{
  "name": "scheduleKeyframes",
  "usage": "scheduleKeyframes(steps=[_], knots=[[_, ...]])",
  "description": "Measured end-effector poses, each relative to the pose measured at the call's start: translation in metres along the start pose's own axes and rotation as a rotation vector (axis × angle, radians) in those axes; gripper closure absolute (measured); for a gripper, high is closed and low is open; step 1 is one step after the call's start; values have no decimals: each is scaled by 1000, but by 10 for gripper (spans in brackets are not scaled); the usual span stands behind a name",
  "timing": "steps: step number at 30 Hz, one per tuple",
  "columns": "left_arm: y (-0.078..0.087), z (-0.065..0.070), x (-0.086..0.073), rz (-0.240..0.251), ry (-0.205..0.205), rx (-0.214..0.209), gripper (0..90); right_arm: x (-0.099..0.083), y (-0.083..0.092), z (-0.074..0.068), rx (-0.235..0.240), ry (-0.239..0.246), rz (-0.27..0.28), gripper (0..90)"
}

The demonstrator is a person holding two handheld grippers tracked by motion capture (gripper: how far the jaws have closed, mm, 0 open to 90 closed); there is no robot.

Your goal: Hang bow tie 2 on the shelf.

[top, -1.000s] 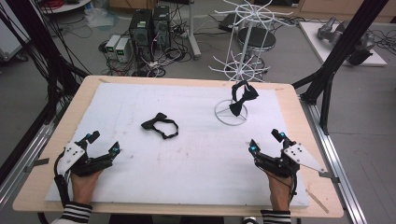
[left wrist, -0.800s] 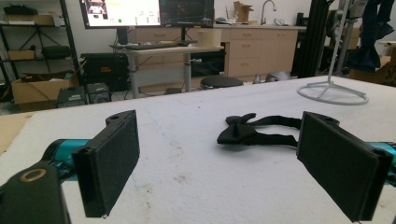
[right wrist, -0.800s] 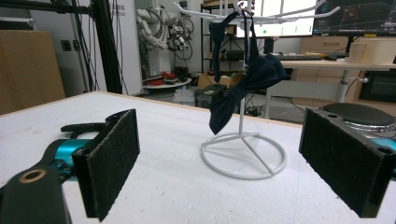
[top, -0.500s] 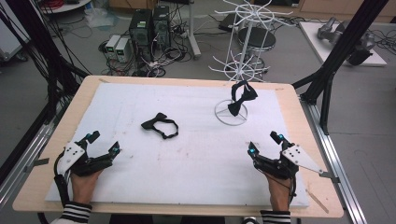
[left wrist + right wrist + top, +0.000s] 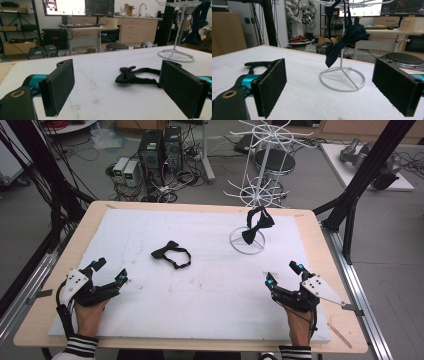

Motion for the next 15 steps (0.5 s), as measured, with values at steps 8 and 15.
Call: scheduleKeyframes(steps=[8,15], knots=[[-16,-1,12,-74,4,-66,135,0,2,7,4,-9,-7,117],[-37,-4,26,-135,14,-110,135,1,4,11,9,-17,0,117]])
Point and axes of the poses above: each handheld gripper's, and its own axes: y roughly backward along the jaws, x roughly out of its top, z roughly to its right, the point moved 2 cm from there along -y, roughly forward along the jaws, and after that the axes turned 14 degrees about z, right-handed, at the moved point
